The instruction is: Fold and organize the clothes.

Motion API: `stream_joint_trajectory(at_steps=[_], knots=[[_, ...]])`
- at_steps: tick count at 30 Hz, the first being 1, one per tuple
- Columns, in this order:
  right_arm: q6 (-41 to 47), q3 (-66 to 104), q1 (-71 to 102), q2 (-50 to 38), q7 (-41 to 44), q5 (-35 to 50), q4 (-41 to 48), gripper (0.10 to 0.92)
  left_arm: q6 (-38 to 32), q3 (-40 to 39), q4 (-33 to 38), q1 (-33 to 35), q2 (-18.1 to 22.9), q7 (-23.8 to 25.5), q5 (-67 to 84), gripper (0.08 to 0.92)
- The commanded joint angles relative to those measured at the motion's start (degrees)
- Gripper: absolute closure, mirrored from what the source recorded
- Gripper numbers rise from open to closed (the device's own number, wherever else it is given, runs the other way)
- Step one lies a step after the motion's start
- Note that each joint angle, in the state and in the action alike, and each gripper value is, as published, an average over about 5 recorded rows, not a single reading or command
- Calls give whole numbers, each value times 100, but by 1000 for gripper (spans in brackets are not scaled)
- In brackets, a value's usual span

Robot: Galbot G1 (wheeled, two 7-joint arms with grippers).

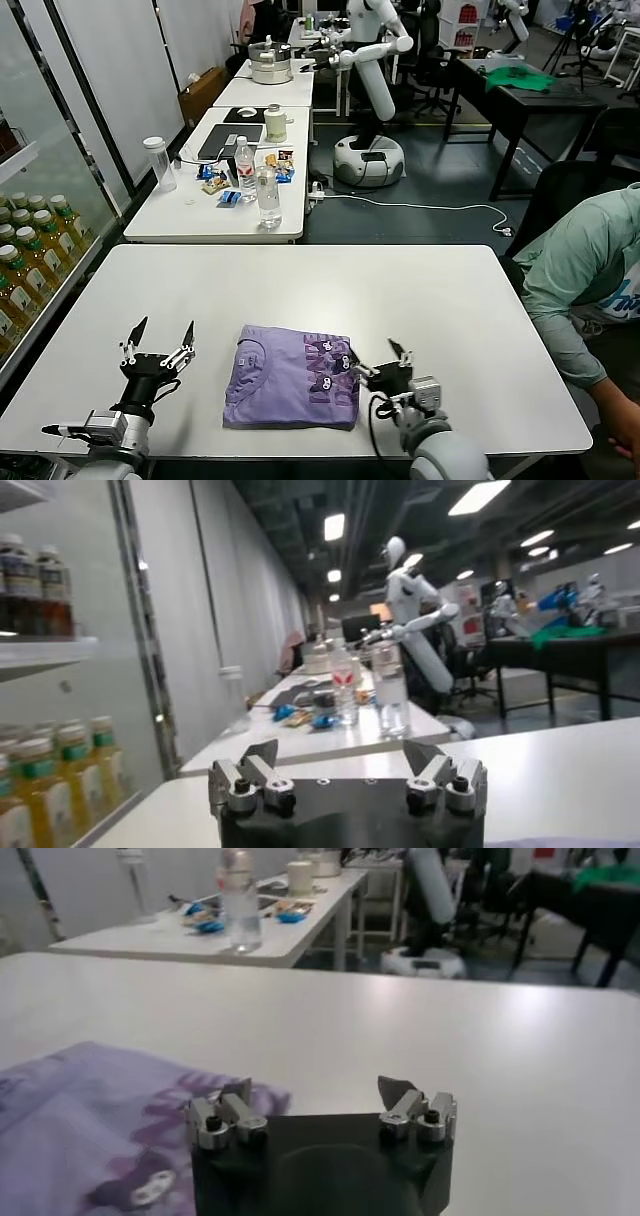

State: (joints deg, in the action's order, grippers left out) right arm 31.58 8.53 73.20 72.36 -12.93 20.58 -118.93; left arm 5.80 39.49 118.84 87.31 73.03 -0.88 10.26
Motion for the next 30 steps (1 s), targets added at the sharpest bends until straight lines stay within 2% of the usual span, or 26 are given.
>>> stream_joint_trajectory(at_steps=[1,7,13,21,30], knots=[[131,-845,-309,301,-574,886,584,203,1,363,-236,-20,-44,-38,112,177],[142,-816,-281,289,-829,1277,533,234,-28,309,-274,-25,6,-55,87,177],[40,-686,-322,304,-922,1436,565,396,-45,225,-300,-25,74,-96,-30,177],[-68,-612,-417,257,-758,1229,627,629,-21,104,-307,-30,162,-217,-177,177],[-116,110,-422,-223,-581,1030,107,878,-199,7,-429,-98,208,-215,-317,177]])
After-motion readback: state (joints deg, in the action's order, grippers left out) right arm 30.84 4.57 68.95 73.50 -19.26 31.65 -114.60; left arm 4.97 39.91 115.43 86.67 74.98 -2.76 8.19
